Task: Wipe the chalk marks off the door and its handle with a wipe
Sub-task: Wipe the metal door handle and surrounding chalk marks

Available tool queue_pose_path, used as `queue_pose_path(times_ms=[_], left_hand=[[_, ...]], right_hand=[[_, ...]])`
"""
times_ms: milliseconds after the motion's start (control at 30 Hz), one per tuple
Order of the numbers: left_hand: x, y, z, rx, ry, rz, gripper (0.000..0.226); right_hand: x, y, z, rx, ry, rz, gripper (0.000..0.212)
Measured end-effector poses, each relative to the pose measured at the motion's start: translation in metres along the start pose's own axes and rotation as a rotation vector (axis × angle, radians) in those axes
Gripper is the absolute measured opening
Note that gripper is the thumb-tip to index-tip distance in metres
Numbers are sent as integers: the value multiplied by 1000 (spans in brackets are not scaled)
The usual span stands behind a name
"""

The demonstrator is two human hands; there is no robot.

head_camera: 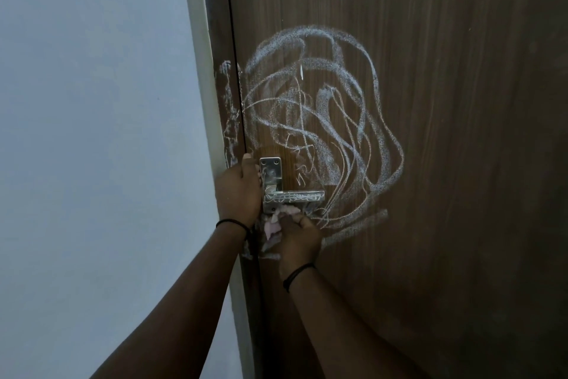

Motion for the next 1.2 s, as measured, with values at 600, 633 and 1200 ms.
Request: queue_pose_path(times_ms=[600, 633, 1200], left_hand=[[7, -64, -70, 170, 79, 427, 22], [4, -75, -67, 259, 32, 370, 26], [9, -62, -52, 174, 175, 174, 24]], right_hand=[[-41, 18, -15, -413, -256, 182, 23], [-36, 19, -14, -417, -226, 176, 27], [-7, -16, -3, 19, -235, -390, 20]])
Point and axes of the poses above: each hand's wrist, its own z-axis towards the middle knuckle, its own x-axis out of the back of the hand, y = z × x, the point moved 10 cm from there along z, towards the middle knuckle, and after that the axes turned 7 degrees about x, right-handed, at the moved point
